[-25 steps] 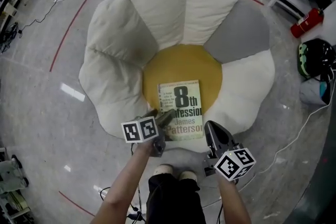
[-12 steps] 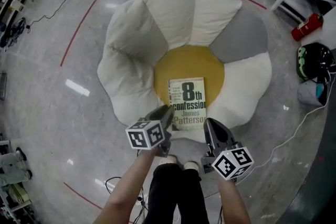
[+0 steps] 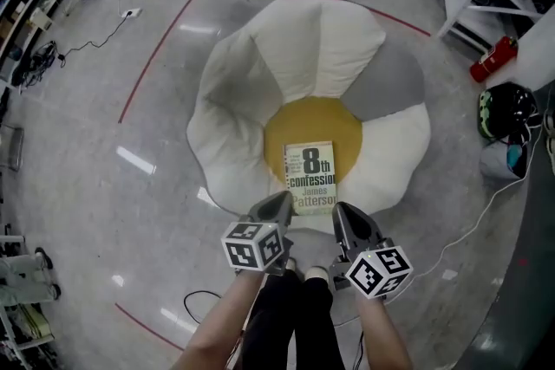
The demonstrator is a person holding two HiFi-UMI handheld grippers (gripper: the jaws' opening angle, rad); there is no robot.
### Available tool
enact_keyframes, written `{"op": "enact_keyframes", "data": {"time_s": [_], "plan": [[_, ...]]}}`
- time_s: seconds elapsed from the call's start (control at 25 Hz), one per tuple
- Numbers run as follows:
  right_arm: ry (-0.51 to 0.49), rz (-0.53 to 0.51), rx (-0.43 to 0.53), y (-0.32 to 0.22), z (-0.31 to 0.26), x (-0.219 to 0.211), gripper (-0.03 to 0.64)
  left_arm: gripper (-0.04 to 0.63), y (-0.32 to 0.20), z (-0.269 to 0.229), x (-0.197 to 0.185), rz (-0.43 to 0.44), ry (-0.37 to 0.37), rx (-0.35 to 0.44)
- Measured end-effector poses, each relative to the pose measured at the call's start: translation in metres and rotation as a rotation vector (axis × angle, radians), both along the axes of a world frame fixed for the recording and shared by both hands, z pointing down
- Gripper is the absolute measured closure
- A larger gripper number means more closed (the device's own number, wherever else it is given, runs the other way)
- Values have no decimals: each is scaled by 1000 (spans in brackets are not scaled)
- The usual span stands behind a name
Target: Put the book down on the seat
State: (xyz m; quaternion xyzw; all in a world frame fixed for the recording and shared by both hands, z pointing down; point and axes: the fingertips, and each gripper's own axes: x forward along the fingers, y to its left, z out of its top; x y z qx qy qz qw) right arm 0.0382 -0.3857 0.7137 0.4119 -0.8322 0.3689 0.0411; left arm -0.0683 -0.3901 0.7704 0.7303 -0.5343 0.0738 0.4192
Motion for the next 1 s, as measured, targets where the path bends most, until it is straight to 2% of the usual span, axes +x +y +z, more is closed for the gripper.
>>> {"op": "enact_keyframes", "data": {"time_s": [0.28, 0.44, 0.64, 1.0], "plan": [[5, 8, 8, 26, -73, 0, 603, 585, 24, -89, 12, 17, 27, 41], [8, 8, 0, 47, -116, -4, 604, 586, 50, -138, 21, 53, 38, 31], [5, -12, -60, 82, -154, -8, 604, 586, 88, -193, 37, 83, 74, 27], [47, -30, -48, 132, -228, 9, 604, 586, 139, -277, 35, 87, 126, 52]]}}
